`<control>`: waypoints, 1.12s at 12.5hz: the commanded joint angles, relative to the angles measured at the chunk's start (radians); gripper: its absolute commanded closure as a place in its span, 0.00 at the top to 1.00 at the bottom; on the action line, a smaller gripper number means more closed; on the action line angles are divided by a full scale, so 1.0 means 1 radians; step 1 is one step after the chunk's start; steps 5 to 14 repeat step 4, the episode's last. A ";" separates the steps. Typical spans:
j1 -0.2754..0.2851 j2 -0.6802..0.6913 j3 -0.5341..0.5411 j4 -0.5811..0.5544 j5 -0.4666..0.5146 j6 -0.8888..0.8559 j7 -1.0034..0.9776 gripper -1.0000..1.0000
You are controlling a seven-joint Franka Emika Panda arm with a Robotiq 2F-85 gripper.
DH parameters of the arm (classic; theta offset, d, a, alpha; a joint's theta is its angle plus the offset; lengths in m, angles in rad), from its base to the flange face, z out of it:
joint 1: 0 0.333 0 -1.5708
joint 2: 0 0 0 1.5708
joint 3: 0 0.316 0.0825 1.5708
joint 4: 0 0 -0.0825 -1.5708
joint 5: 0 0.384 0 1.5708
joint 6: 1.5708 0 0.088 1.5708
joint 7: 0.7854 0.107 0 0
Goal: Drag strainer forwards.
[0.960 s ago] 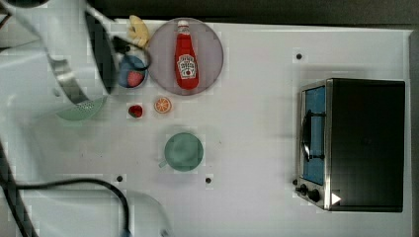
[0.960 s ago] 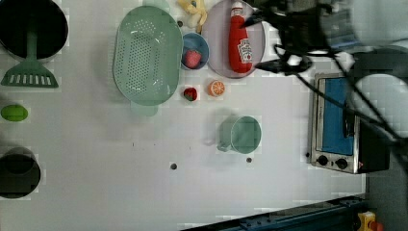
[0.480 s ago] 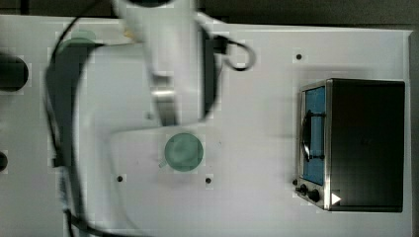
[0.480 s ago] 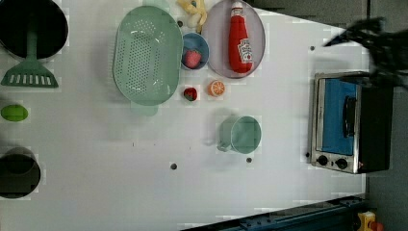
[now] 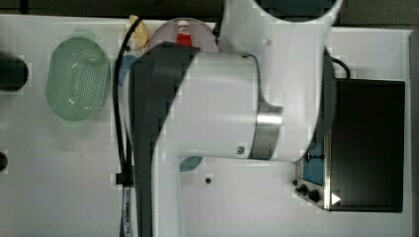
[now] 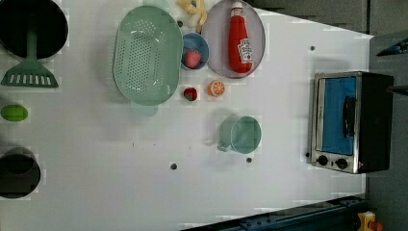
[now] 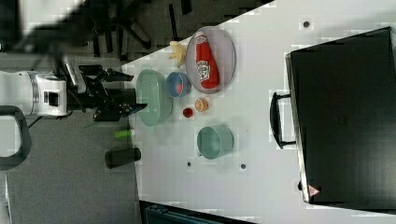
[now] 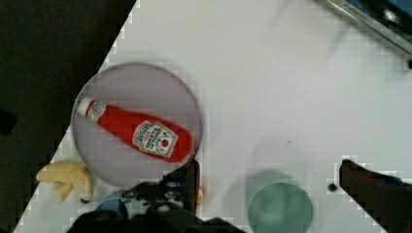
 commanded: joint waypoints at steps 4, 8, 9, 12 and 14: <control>0.025 0.000 0.024 -0.007 -0.005 -0.023 -0.132 1.00; 0.025 0.000 0.024 -0.007 -0.005 -0.023 -0.132 1.00; 0.025 0.000 0.024 -0.007 -0.005 -0.023 -0.132 1.00; 0.025 0.000 0.024 -0.007 -0.005 -0.023 -0.132 1.00; 0.025 0.000 0.024 -0.007 -0.005 -0.023 -0.132 1.00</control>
